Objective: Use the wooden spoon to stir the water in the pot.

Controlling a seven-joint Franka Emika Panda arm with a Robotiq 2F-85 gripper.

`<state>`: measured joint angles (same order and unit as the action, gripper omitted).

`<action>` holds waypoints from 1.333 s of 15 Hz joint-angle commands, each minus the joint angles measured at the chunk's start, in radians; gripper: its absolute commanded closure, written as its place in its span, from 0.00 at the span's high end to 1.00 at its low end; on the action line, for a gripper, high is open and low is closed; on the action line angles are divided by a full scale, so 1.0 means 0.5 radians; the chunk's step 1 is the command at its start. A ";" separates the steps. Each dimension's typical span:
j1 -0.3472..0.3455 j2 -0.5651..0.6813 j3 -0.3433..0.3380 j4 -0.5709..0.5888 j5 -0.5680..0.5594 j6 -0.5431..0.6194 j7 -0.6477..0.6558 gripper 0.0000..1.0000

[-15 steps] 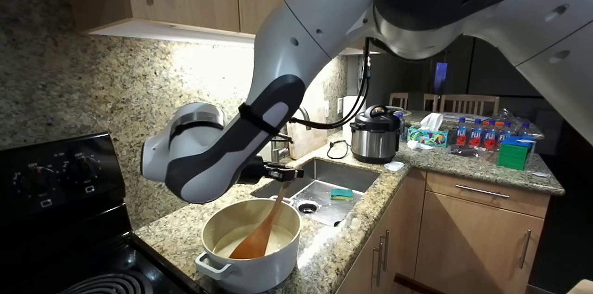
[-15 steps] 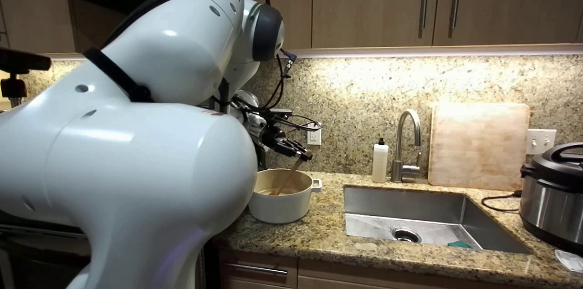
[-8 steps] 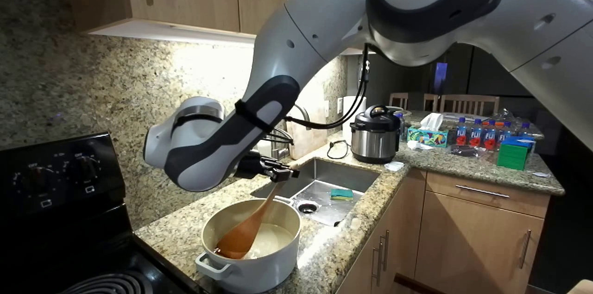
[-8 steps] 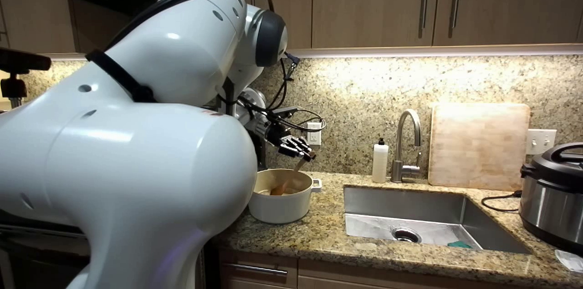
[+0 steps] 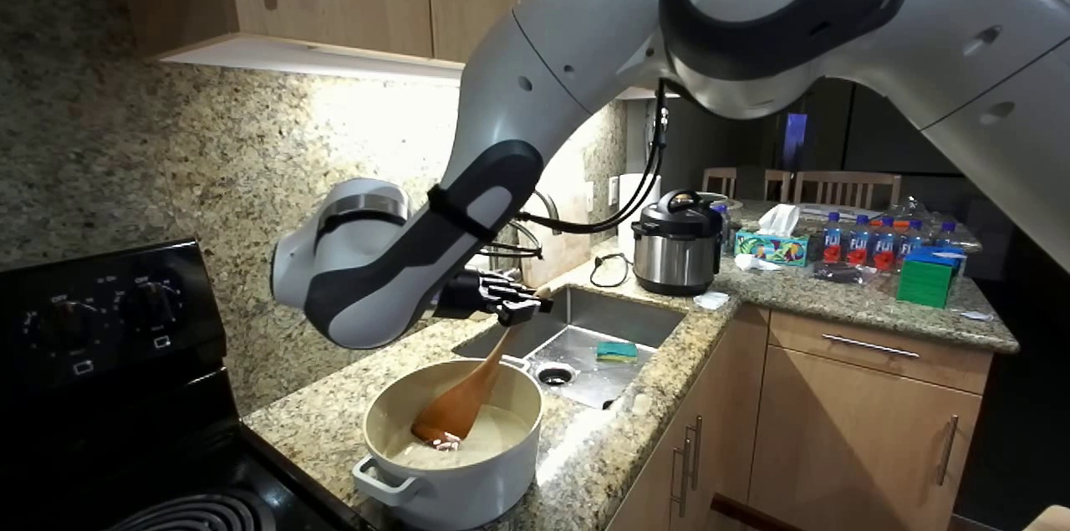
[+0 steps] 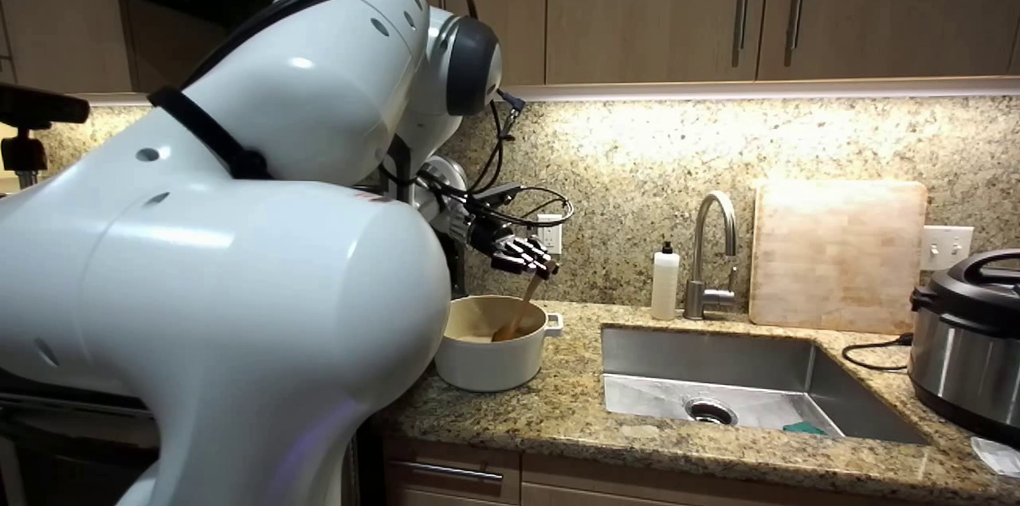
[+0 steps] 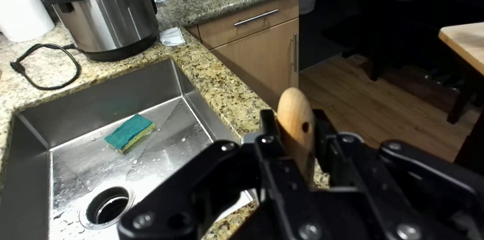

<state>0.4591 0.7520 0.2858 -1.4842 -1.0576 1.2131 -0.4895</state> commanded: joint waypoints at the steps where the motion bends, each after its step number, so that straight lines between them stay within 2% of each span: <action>1: 0.048 -0.076 -0.003 -0.147 -0.064 -0.153 0.001 0.09; 6: 0.072 -0.088 0.048 -0.242 -0.163 -0.324 -0.214 0.09; 10: 0.059 -0.007 0.086 -0.156 -0.176 -0.383 -0.542 0.09; 16: -0.008 0.066 0.152 -0.027 -0.042 -0.152 -0.847 0.09; 20: -0.046 0.128 0.131 0.153 0.165 -0.016 -0.705 0.09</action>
<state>0.4621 0.7941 0.3393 -1.4658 -1.0499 1.1638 -0.8656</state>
